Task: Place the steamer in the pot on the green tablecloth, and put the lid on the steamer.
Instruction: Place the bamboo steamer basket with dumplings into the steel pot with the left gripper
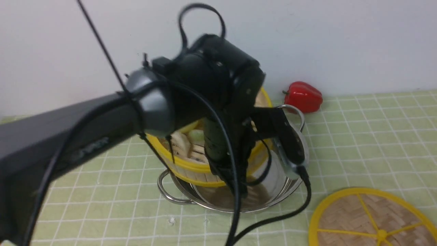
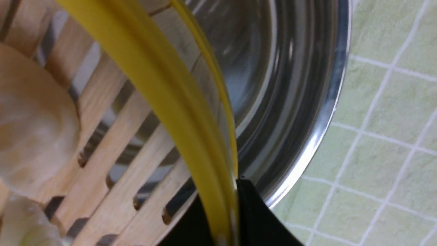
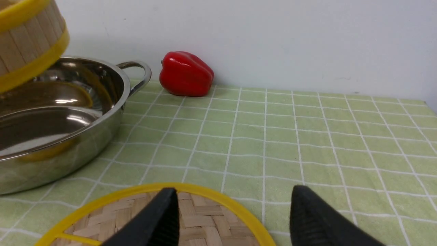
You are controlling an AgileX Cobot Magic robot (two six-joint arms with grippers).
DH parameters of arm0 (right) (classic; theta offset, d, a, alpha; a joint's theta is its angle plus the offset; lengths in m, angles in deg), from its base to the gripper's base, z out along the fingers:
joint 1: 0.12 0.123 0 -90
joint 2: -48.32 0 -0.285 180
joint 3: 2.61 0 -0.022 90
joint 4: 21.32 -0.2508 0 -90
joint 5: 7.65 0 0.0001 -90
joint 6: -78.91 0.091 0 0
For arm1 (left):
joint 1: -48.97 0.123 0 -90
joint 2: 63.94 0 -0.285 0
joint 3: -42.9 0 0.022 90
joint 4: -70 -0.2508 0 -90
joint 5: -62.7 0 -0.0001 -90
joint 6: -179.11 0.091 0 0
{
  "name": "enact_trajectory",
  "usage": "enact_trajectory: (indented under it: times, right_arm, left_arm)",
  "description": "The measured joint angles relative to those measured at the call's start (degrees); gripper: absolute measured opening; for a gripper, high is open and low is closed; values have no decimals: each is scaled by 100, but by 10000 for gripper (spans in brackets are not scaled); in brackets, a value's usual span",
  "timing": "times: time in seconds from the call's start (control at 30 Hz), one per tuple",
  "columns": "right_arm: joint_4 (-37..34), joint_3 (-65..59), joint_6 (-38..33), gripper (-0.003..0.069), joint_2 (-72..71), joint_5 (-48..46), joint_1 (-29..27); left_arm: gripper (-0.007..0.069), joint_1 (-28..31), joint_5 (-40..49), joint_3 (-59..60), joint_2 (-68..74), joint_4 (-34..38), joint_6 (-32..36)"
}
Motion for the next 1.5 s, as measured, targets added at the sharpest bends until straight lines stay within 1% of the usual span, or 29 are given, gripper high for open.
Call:
enact_trajectory:
  times: [0.2, 0.43, 0.7, 0.93, 1.07, 1.13, 1.17, 1.27, 1.43, 1.47, 1.5]
  right_arm:
    - [0, 0, 0, 437, 0, 0, 0]
    - [0, 0, 0, 437, 0, 0, 0]
    - [0, 0, 0, 437, 0, 0, 0]
    - [0, 0, 0, 437, 0, 0, 0]
    - [0, 0, 0, 437, 0, 0, 0]
    - [0, 0, 0, 437, 0, 0, 0]
    - [0, 0, 0, 437, 0, 0, 0]
    - [0, 0, 0, 437, 0, 0, 0]
    - [0, 0, 0, 437, 0, 0, 0]
    - [0, 0, 0, 437, 0, 0, 0]
    - [0, 0, 0, 437, 0, 0, 0]
  left_arm:
    - [29, -15, -543, 0, 249, 270, 283]
    - [29, -22, -717, -4, 408, 540, 593]
    - [29, -27, -712, -4, 658, 598, 599]
    - [34, -27, -717, -4, 787, 860, 599]
    - [66, -27, -724, -4, 846, 865, 376]
    - [129, -27, -743, -19, 857, 756, 167]
    - [141, -27, -742, -20, 857, 745, 154]
    - [269, -27, -804, -52, 857, 618, 58]
    - [439, -27, -851, -69, 849, 441, -18]
    - [468, -27, -839, -90, 835, 398, -46]
    - [468, -27, -839, -87, 829, 398, -46]
